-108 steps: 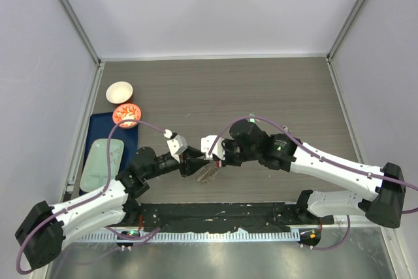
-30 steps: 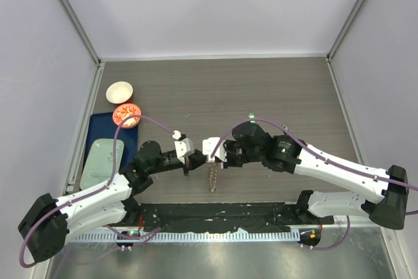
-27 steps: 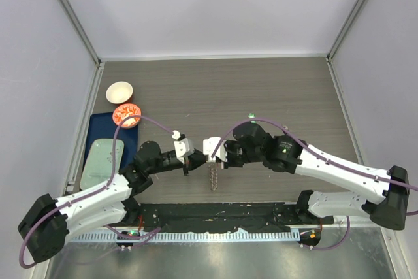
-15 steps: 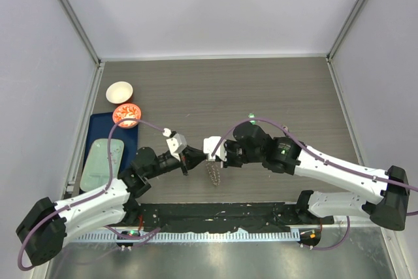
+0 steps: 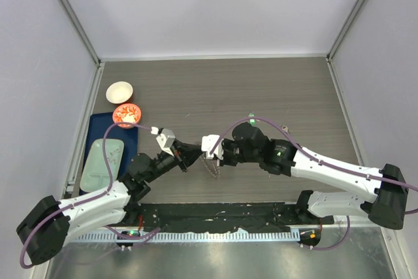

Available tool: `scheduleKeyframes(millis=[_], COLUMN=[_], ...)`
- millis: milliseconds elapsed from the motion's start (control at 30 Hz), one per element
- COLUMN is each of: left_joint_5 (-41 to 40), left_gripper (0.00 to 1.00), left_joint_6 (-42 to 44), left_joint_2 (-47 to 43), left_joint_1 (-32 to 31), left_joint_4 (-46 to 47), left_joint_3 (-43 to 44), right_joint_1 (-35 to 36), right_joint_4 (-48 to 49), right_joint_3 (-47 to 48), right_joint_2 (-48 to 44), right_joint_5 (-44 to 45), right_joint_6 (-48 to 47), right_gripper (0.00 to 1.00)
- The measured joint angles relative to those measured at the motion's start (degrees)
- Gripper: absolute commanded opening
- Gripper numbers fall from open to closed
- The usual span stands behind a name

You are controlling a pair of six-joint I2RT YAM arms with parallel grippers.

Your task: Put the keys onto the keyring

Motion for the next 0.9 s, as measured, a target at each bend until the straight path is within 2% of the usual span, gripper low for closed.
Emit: scheduleKeyframes(millis=[300,567,767,900], left_joint_5=[-2.5,-3.7,-4.8,-3.1], left_gripper=[0.01,0.22,0.29,0.32], left_joint_6=[-2.9,-2.1,2.8,7.5], left_joint_2=[0.3,-3.8,-11.0,-11.4], left_joint_1=[0.0,0.2,0.3,0.4], left_joint_4=[4.9,2.8,-2.5,-7.2], left_joint_3=[-2.4,-3.6,-3.5,-2.4], right_joint_1=[0.3,0.7,0.7,0.9], right_joint_4=[4.1,-0.7,-8.9,-12.7], right_joint_3=[-1.2,1.0,4.0,6.6], right_joint_2=[1.3,1.3,2.0,3.4], right_joint_5=[1.2,2.6,2.8,3.1], right_joint_6=[0.0,-1.5,-3.8,-5.5], right_gripper=[0.01,0.01,0.01,0.01])
